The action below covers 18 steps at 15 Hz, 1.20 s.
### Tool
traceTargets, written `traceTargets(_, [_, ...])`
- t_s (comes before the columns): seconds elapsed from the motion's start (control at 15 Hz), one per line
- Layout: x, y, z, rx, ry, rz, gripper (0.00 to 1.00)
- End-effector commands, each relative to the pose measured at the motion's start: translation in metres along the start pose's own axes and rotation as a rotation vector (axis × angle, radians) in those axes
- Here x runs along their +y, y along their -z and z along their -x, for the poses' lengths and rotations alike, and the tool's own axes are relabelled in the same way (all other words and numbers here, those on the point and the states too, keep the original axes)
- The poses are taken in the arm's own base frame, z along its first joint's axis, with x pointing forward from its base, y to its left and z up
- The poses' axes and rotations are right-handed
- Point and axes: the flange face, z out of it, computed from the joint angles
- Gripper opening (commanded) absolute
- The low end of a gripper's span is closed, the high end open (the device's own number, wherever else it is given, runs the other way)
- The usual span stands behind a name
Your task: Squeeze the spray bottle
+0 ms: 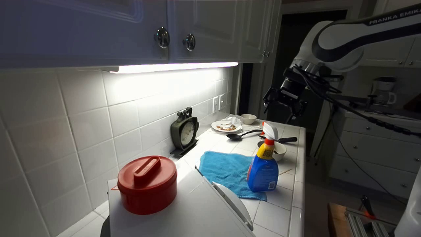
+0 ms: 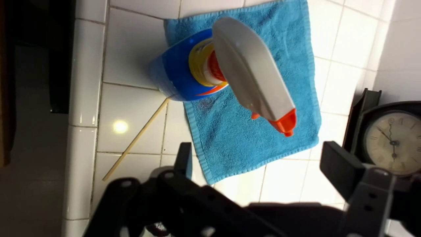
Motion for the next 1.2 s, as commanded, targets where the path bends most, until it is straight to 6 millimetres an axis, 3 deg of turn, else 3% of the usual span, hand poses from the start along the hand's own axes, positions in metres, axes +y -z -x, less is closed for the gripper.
traceTargets(0.0, [0.010,-0.008,0.003,-0.071,-0.110,-0.053,1.00])
traceTargets(0.4, [0.023,-0.015,0.003,-0.048,-0.217,-0.089,1.00])
traceTargets(1.13, [0.041,-0.046,0.006,-0.094,-0.349,-0.235,1.00])
